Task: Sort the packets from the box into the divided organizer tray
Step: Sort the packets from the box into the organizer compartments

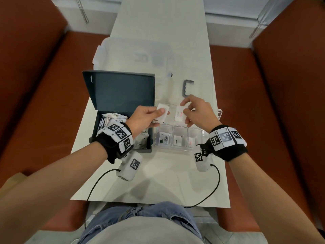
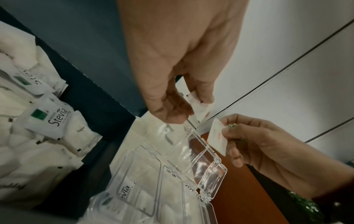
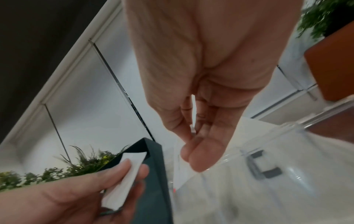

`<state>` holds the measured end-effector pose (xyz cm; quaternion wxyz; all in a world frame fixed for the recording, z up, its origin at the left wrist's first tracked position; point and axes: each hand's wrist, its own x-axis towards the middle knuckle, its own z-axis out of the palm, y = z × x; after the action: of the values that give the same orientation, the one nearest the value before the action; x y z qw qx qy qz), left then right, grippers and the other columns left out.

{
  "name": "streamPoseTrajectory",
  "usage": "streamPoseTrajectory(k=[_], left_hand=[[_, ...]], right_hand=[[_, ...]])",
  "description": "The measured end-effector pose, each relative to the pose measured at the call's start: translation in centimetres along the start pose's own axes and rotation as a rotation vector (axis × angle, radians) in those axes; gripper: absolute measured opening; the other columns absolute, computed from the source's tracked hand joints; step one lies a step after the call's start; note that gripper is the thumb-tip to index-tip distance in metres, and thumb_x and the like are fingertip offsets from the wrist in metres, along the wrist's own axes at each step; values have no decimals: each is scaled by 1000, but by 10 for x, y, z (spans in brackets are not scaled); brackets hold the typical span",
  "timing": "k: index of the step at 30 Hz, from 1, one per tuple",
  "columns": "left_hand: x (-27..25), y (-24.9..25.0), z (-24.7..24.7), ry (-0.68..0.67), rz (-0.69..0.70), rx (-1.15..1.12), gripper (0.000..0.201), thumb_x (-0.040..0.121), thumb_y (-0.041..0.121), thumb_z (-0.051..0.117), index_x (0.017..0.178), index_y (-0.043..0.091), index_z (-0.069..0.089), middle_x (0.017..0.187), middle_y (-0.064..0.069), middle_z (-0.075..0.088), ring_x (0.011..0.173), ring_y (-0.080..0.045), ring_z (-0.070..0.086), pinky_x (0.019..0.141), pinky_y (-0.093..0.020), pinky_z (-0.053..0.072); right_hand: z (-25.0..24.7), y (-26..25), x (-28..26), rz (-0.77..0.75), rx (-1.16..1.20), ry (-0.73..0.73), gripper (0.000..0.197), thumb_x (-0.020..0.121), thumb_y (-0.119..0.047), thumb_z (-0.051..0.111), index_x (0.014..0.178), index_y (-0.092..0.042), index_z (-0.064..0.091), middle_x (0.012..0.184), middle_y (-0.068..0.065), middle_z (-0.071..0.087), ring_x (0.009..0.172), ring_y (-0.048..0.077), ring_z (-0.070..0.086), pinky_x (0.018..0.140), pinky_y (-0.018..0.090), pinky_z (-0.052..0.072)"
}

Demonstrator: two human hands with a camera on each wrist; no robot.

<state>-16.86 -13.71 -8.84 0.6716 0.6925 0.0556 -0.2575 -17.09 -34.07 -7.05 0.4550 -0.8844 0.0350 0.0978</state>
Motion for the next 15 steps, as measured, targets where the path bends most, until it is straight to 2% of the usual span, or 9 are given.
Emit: streamPoseTrajectory(k=[3,5,8,12,15], left_hand=[[4,-1,3,50,24,53,27,92,20,64,113,3,70,108,-14,69,91,-14,61,77,-22,54],[6,-2,5,65,20,56,25,91,17,65,112,3,69,101,-13,67,86,-15,61,77,-25,53],[8,-3,8,82,-1,57,23,90,17,66,110,5,69,95,-9,66,73,-11,60,71,-22,51],[9,-5,11,97,-15,72,22,89,19,68,108,8,70,92,-7,66,63,-4,60,65,-20,51],[9,-6,13,99,-24,69,16,89,19,68,104,13,71,93,-5,68,62,-2,62,66,-20,52]], right_hand=[[-14,19,1,116,-80,2,10,92,-3,50,93,-8,59,64,11,64,42,10,62,44,22,52],[-21,33,0,193,-154,-29,11,93,-4,48,90,-6,59,68,12,66,46,12,64,46,23,55],[-22,51,-4,270,-255,-116,13,92,-3,49,91,-3,62,78,15,68,57,20,67,50,25,56],[-10,66,-8,333,-367,-202,15,91,1,53,95,-3,66,84,15,66,54,17,65,51,24,55],[-1,69,-9,343,-464,-231,20,92,2,48,92,-8,65,98,13,64,63,25,70,61,29,58]])
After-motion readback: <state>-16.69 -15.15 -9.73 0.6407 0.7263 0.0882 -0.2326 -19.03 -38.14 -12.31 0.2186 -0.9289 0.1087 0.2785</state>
